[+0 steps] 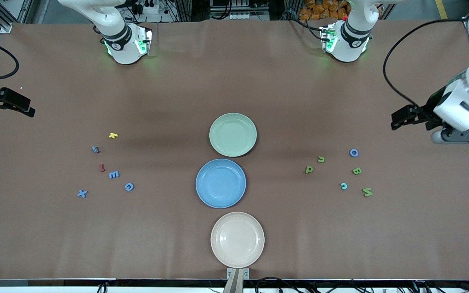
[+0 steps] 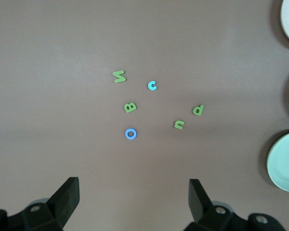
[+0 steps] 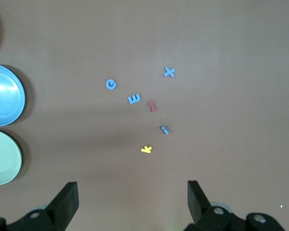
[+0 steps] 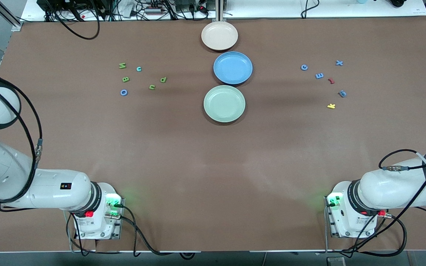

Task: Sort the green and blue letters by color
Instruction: 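Reach the left gripper toward the green letters while the right gripper reaches blue letters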

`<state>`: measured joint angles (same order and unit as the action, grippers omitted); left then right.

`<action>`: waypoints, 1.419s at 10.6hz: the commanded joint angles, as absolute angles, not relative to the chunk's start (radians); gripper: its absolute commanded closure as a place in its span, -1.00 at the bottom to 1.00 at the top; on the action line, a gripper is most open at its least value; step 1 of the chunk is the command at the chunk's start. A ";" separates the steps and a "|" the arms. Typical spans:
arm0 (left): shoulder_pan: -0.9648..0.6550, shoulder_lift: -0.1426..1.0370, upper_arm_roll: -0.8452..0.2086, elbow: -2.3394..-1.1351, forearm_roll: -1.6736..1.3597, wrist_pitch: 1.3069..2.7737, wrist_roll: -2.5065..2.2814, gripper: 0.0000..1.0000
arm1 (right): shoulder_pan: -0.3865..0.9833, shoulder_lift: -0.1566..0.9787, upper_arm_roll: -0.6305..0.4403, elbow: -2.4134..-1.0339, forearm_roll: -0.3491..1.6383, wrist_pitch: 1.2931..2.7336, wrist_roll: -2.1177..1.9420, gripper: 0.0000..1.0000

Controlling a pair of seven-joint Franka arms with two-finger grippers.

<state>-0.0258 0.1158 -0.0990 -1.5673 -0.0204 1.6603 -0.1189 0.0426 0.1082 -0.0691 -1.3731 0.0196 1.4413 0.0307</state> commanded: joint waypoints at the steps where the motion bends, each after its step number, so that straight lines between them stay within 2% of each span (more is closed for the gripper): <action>1: -0.028 0.104 -0.100 -1.747 0.070 1.887 -0.098 -1.00 | 0.023 0.114 -0.063 -1.364 0.031 1.436 0.034 -1.00; 6: 0.017 0.268 -0.097 -1.902 0.103 2.257 -0.123 -1.00 | 0.011 0.139 -0.061 -1.376 0.035 1.450 0.018 -1.00; 8: 0.017 0.334 -0.097 -1.911 0.101 2.330 -0.231 -0.81 | -0.004 0.178 -0.061 -1.384 0.054 1.469 -0.076 -1.00; 9: 0.005 0.354 -0.097 -1.911 0.101 2.341 -0.295 -0.79 | -0.030 0.192 -0.061 -1.409 0.090 1.515 -0.122 -1.00; 11: 0.000 0.403 -0.097 -1.913 0.103 2.367 -0.357 -0.70 | -0.073 0.172 -0.061 -1.584 0.127 1.694 -0.263 -1.00; 15: 0.008 0.475 -0.100 -1.928 0.101 2.419 -0.391 -0.58 | -0.095 0.169 -0.060 -1.872 0.126 1.955 -0.518 -1.00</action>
